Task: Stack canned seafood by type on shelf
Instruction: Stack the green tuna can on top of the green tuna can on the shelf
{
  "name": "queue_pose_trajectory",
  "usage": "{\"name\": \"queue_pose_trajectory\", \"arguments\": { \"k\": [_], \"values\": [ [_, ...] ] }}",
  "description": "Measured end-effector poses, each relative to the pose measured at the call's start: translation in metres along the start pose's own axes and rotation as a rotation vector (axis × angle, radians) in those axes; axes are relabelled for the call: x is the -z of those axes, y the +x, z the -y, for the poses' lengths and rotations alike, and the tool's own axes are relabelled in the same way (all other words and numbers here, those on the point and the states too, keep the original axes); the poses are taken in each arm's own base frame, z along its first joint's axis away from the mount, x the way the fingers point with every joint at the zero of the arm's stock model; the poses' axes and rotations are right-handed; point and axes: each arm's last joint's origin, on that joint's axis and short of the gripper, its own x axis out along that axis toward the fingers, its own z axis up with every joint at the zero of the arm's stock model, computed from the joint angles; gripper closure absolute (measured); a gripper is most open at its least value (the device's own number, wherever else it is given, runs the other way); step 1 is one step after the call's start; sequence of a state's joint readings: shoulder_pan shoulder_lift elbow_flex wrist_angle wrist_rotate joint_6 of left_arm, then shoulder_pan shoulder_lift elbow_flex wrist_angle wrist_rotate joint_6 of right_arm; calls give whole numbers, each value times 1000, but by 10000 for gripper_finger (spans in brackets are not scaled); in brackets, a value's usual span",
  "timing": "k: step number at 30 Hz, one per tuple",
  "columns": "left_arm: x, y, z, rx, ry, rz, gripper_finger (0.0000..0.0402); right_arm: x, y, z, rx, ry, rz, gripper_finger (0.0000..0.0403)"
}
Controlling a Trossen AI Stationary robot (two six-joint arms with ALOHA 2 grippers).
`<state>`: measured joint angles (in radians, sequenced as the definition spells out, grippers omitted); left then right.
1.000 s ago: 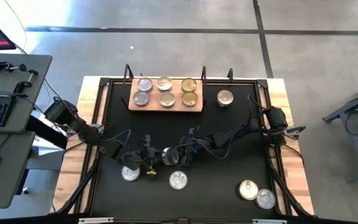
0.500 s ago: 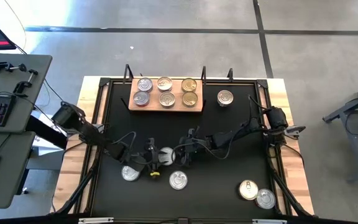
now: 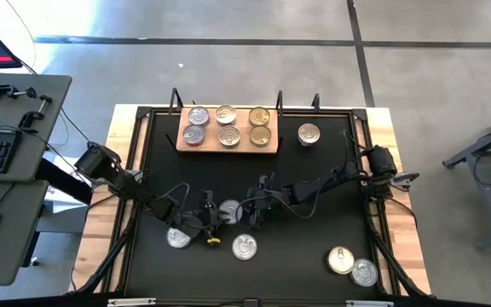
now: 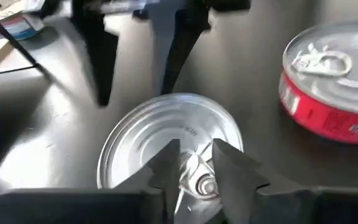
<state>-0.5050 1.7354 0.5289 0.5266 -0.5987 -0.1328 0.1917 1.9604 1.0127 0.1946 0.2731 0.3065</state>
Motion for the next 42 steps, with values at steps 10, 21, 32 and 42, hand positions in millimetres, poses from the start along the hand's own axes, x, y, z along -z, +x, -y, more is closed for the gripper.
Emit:
{"name": "queue_pose_trajectory", "arguments": {
  "k": [10, 21, 32, 42],
  "values": [
    [-27, -43, -15, -148, 9, 60, 386, -13, -27, -13, -29, -17, 38, 142],
    [-20, -32, -6, 31, 65, 31, 286, -8, -21, -17, -36, -47, 40, 142],
    [-1, 2, 0, -33, -7, -52, 346, -5, -25, -30, -75, -178, 54, 142],
    [-14, -3, -9, -19, -64, -4, 399, 0, -32, -49, -76, -695, 99, 142]
  ]
}}
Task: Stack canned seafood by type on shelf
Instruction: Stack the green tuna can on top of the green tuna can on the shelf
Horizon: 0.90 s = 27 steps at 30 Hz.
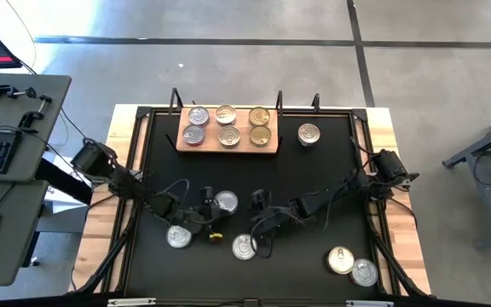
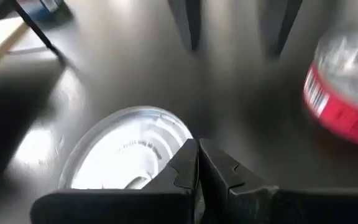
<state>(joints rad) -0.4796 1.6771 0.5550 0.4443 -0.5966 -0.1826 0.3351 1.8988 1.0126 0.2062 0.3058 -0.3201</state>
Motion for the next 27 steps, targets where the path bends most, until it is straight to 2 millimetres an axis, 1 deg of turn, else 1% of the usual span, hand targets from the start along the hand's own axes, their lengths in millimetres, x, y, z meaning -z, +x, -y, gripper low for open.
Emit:
{"name": "queue_pose_trajectory", "arguments": {
  "k": [3, 7, 12, 18, 20, 23, 25, 27],
  "values": [
    [-12, -5, -4, 2, -64, 59, 399, 0, 0, 1, 22, -141, -7, 142],
    [-21, -9, -11, 5, -114, 90, 400, -1, 1, 9, 104, -239, -11, 142],
    [-27, -8, -16, 30, -144, 119, 401, 1, 14, 16, 156, -224, 46, 142],
    [-29, -6, -18, 32, -150, 128, 401, 8, 30, 18, 222, -191, 68, 143],
    [-29, -6, -18, 32, -151, 130, 401, 10, 32, 17, 226, -174, 73, 149],
    [-29, -6, -18, 32, -151, 130, 401, 10, 32, 17, 236, -77, 77, 180],
    [-29, -6, -19, 23, -153, 134, 401, 11, 32, 17, 252, -12, 70, 218],
    [-30, -7, -20, 12, -154, 137, 400, 11, 32, 16, 241, 34, 69, 264]
  ]
}}
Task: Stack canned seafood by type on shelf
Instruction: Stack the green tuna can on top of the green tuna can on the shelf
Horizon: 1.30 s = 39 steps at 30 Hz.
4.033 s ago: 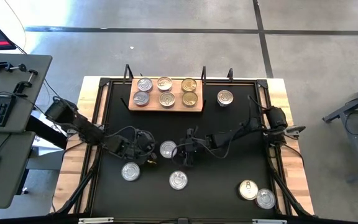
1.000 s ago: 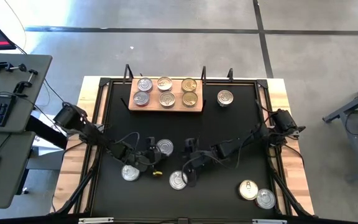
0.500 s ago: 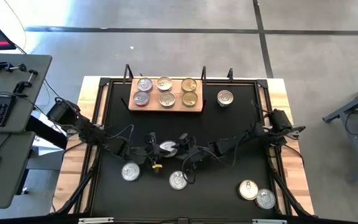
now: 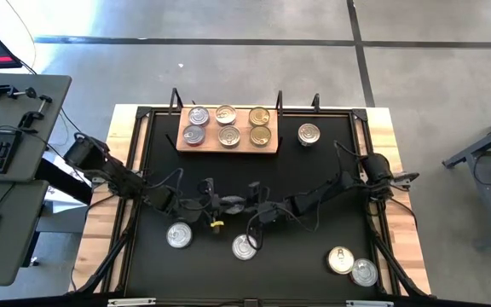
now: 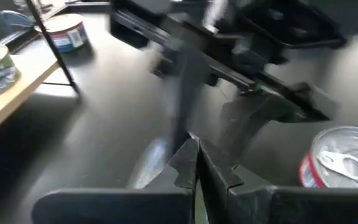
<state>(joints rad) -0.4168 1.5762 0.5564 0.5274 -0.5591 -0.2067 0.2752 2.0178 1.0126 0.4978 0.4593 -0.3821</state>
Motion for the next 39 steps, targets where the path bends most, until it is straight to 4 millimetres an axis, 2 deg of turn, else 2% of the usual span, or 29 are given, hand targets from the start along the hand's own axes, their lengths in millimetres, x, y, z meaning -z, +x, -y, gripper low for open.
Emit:
{"name": "queue_pose_trajectory", "arguments": {
  "k": [1, 5, 10, 12, 15, 18, 20, 22, 25, 28, 33, 39],
  "values": [
    [-1, -1, 0, 1, 0, 0, 399, 0, 0, 0, -1, 21, -1, 284],
    [-5, -15, 1, 18, -19, -34, 398, -2, -13, 1, 9, 80, -96, 283],
    [-2, -32, -1, -69, -31, -94, 400, -20, -53, 19, 121, 92, -198, 283],
    [2, -36, 0, -113, -34, -104, 400, -29, -71, 37, 157, 133, -205, 283],
    [9, -36, 1, -154, -47, -94, 400, -44, -89, 75, 217, 180, -232, 283],
    [19, -35, 1, -191, -62, -103, 400, -60, -94, 119, 286, 215, -272, 283],
    [26, -34, 1, -219, -80, -102, 400, -63, -87, 149, 298, 206, -328, 283],
    [32, -33, 1, -243, -99, -94, 400, -61, -72, 179, 283, 191, -365, 283],
    [38, -32, 1, -254, -128, -78, 400, -45, -41, 216, 287, 155, -437, 283],
    [41, -32, 3, -252, -134, -78, 400, -22, -8, 244, 311, 77, -537, 283],
    [42, -35, 9, -228, -134, -65, 400, 22, 32, 270, 387, -34, -733, 283],
    [43, -38, 13, -213, -123, -62, 400, 49, 44, 275, 408, -59, -863, 283]
  ]
}}
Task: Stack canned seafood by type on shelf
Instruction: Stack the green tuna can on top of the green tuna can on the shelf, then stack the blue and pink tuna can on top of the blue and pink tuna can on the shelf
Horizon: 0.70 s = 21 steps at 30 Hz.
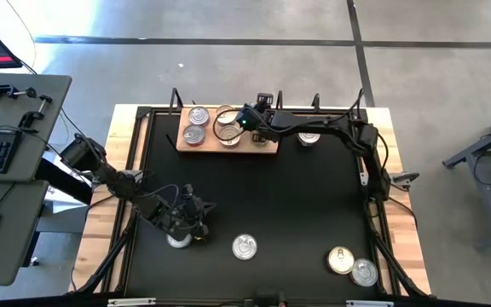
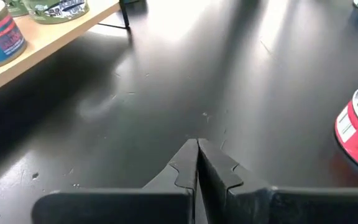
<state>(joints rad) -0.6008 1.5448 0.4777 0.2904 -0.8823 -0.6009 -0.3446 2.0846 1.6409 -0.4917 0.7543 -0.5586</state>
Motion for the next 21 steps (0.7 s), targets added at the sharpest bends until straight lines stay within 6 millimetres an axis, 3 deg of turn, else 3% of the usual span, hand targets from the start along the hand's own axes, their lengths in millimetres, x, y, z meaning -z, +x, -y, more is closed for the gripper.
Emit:
{"name": "queue_pose_trajectory", "arguments": {
  "k": [8, 14, 21],
  "values": [
    [1, -3, 2, -9, 8, 18, 400, 4, -2, -3, -43, -5, -27, 278],
    [1, -3, 2, -12, 8, 19, 400, 5, -6, -9, -77, -41, -41, 185],
    [1, -3, 2, -11, 8, 19, 400, 4, -12, -15, -105, -83, -41, 163]
  ]
}}
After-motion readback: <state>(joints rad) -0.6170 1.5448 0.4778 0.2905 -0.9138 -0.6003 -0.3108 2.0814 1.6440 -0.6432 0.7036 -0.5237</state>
